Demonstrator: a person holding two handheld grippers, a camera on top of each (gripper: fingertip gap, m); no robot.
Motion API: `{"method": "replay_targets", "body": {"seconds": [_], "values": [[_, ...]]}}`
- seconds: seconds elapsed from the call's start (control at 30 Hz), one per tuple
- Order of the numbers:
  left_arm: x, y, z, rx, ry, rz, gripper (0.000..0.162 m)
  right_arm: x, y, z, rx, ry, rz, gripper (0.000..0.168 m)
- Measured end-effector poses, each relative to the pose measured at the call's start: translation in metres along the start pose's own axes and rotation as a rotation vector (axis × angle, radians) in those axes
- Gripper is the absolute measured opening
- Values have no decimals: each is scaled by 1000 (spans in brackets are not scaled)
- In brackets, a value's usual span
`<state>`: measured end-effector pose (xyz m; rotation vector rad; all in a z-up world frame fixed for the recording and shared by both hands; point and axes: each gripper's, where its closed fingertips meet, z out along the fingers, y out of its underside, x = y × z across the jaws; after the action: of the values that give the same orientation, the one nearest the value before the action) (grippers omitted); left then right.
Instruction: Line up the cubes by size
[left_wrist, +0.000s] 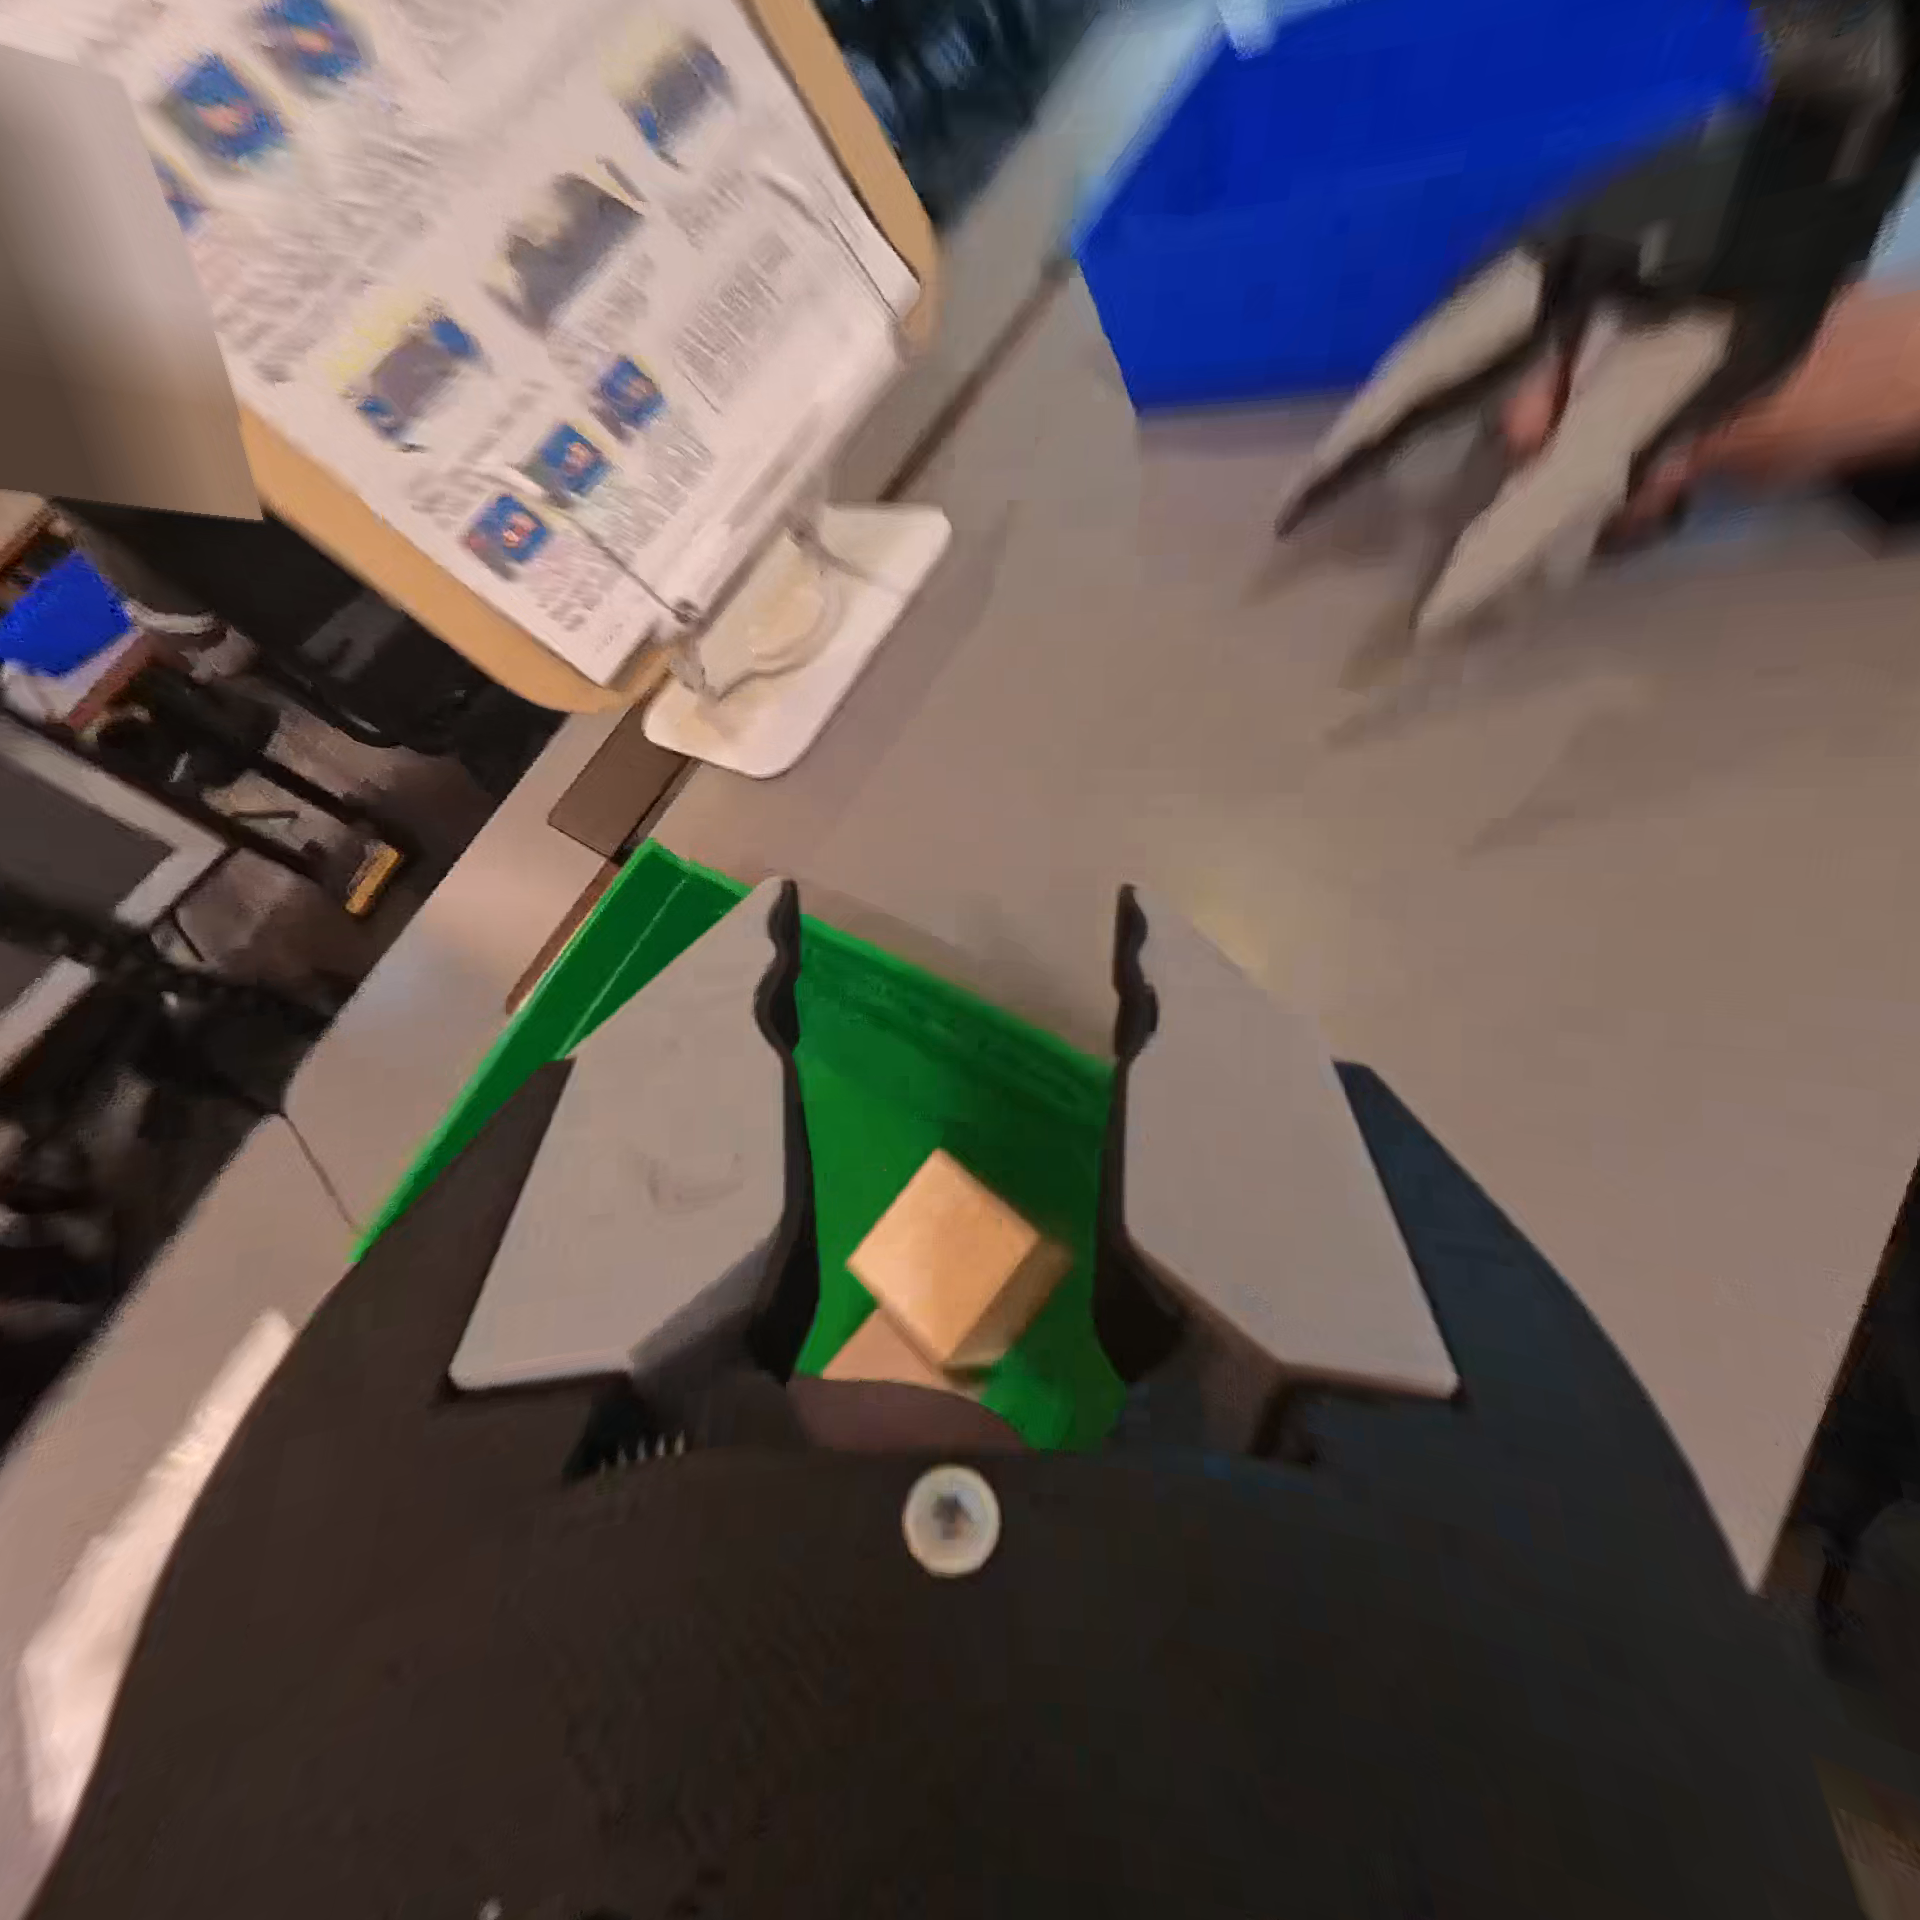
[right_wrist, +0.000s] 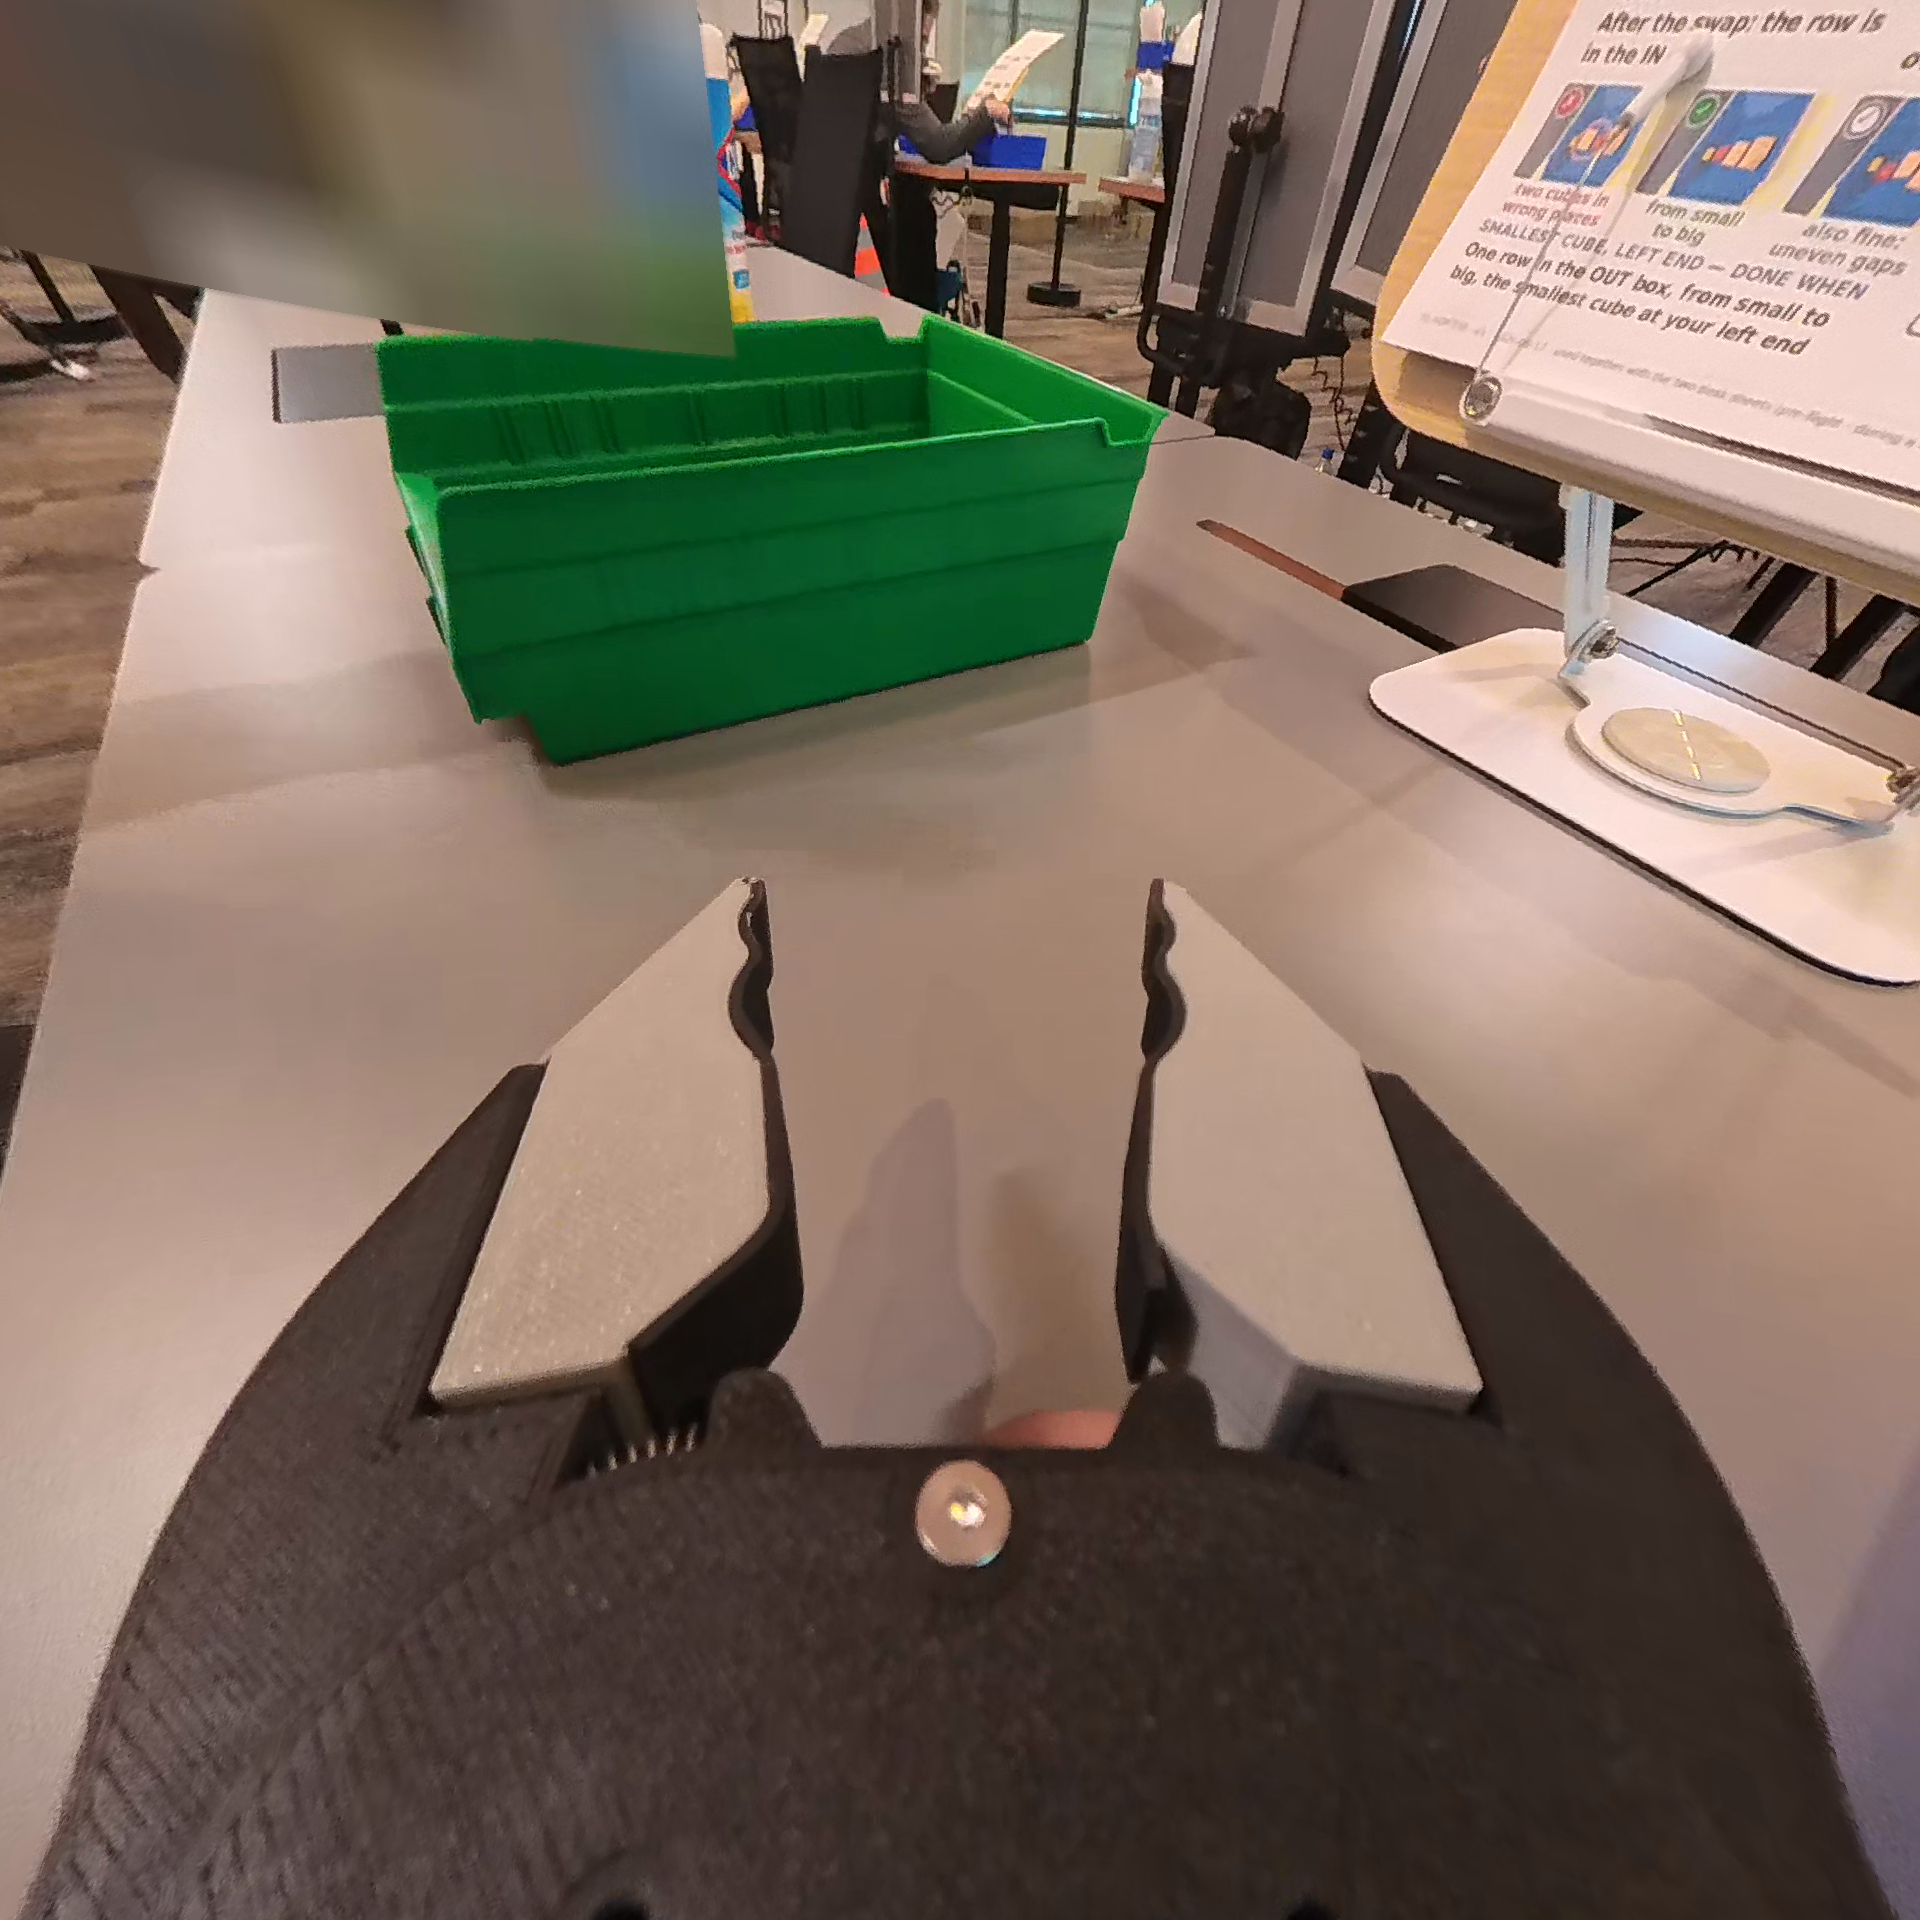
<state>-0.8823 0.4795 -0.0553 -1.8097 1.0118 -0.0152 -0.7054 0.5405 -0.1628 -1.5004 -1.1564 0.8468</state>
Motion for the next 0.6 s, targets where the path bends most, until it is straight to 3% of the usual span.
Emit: {"method": "replay_targets", "body": {"seconds": [0.1, 0.2, 0.4, 0.6], "values": [[14, 44, 14, -268, 192, 238, 68, 0, -1, -1, 6, -2, 7, 70], [12, 83, 28, -460, 283, 283, 66, 1, -2, -1, 9, -4, 16, 70], [8, 119, 49, -562, 340, 322, 50, -1, -4, -3, 18, -13, 22, 70], [9, 164, 51, -746, 379, 373, 71, -4, -2, -1, 11, -34, 32, 70]]}}
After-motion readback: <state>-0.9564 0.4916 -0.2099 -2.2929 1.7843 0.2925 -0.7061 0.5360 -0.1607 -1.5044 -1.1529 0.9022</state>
